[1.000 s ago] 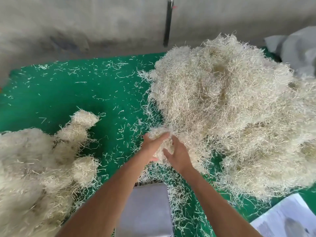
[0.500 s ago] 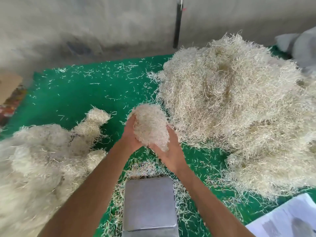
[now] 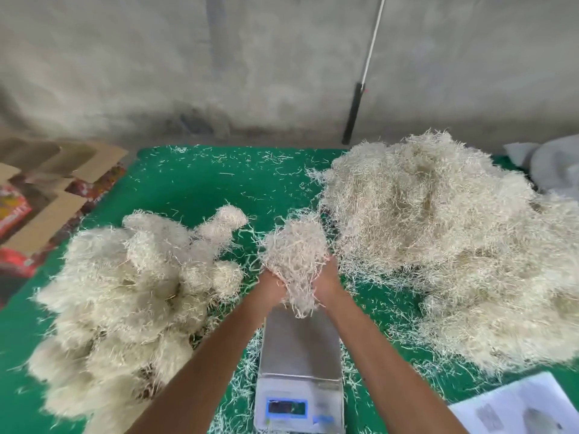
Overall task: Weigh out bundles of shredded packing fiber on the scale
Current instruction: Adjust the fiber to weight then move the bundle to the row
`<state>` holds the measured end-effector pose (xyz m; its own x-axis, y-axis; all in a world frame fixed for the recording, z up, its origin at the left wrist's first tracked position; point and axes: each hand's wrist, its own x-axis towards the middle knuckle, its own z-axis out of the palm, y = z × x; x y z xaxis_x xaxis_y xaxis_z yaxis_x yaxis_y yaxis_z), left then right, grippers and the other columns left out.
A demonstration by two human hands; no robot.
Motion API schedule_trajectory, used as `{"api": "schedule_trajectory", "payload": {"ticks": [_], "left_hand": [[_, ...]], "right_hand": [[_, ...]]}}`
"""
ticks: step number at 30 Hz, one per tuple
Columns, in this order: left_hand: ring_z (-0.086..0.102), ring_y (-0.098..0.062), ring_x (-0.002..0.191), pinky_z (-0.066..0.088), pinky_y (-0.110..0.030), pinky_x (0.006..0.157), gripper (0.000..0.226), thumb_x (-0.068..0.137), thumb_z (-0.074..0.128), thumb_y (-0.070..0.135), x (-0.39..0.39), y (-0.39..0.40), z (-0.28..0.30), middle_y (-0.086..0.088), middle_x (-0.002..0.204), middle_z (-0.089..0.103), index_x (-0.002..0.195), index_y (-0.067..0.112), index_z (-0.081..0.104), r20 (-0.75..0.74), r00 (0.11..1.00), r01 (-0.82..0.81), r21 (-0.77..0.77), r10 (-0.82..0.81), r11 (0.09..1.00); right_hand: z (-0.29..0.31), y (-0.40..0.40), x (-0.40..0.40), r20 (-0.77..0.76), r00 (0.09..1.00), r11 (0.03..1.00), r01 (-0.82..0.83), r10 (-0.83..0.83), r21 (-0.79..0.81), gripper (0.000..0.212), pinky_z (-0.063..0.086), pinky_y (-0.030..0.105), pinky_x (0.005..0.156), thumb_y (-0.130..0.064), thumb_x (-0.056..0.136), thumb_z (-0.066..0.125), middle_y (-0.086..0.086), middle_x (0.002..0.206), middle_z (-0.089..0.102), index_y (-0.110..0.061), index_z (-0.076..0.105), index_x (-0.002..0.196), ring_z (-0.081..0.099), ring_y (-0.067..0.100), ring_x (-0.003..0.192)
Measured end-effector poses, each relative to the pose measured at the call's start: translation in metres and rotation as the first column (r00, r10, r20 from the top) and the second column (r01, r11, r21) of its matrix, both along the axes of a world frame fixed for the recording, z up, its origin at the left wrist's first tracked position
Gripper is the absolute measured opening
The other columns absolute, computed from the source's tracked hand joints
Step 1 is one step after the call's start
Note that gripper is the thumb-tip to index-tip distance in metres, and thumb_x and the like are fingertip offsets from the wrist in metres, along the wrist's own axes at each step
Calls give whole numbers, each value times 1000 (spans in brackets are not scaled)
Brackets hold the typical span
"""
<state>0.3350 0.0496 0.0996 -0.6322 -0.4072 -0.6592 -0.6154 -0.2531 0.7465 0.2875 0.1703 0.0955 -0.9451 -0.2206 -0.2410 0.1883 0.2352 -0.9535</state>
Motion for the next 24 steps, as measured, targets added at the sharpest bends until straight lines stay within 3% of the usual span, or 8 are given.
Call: {"api": "schedule_trajectory", "payload": {"ticks": [2, 6, 10, 13, 15, 17, 21, 24], "left_hand": [[53, -22, 100, 44, -24, 97, 45, 104, 43, 7, 9, 0, -4, -20, 129, 55, 146, -5, 35, 78, 984, -175, 247, 161, 953], [52, -44, 128, 34, -70, 106, 72, 92, 56, 59, 45, -13, -6, -23, 142, 54, 146, 13, 45, -236, 961, 64, 699, 146, 712], [50, -39, 133, 34, -53, 115, 57, 99, 53, 43, 63, 2, 1, -22, 148, 49, 145, 10, 45, -182, 982, 26, 418, 56, 908], [37, -37, 141, 30, -47, 116, 52, 107, 41, 19, 64, -2, 0, -22, 156, 33, 154, 6, 23, -123, 973, -174, 161, 194, 972], [39, -35, 138, 31, -44, 115, 48, 107, 39, 16, 62, -6, -8, -21, 153, 35, 152, 4, 25, -120, 977, -172, 55, 178, 984], [44, -31, 133, 34, -40, 112, 50, 108, 39, 22, 62, -4, -11, -19, 154, 36, 152, 4, 27, -128, 990, -64, -8, 63, 998], [40, -28, 140, 29, -53, 116, 92, 83, 33, 87, 67, -6, -20, -3, 158, 34, 154, 28, 30, -168, 955, 236, -79, -246, 969], [45, -23, 132, 34, -46, 108, 95, 73, 49, 90, 75, -14, -48, 0, 157, 36, 150, 37, 30, -139, 928, 307, -234, -345, 922]], "right_hand": [[3, 0, 14, -36, 987, 987, 158, -159, -35, 32, 56, 19, 77, 16, 97, 48, 2, 93, 58, -4, 56, 121, 61, 19, 82], [-13, 5, 35, -297, 954, 977, 106, -48, 184, 34, 59, 22, 84, 6, 101, 50, -5, 124, 65, -5, 57, 133, 63, -5, 93], [-19, -2, 62, -184, 939, 922, -223, 290, 318, 60, 47, 33, 111, 5, 100, 54, 9, 146, 55, -13, 41, 155, 60, 15, 123], [-21, 10, 77, -47, 971, 970, -230, 234, 81, 64, 55, 27, 86, -45, 103, 54, 5, 141, 62, -33, 30, 161, 63, 14, 111], [-20, 18, 83, -71, 969, 969, -229, 236, 92, 82, 51, 33, 100, -77, 91, 53, -13, 150, 51, -37, 31, 159, 57, 11, 125], [-26, 20, 86, -124, 967, 968, -205, 223, 142, 78, 56, 39, 99, -65, 92, 63, -2, 150, 54, -29, 37, 155, 63, 7, 110], [-49, 32, 79, -116, 993, 968, 21, 8, 250, 67, 44, 23, 40, 5, 94, 57, 9, 96, 70, -14, 38, 156, 47, 2, 45], [-65, 48, 83, -127, 990, 896, -3, 66, 444, 54, 50, 33, 45, -3, 101, 54, 8, 79, 65, 0, 39, 152, 53, 3, 48]]}}
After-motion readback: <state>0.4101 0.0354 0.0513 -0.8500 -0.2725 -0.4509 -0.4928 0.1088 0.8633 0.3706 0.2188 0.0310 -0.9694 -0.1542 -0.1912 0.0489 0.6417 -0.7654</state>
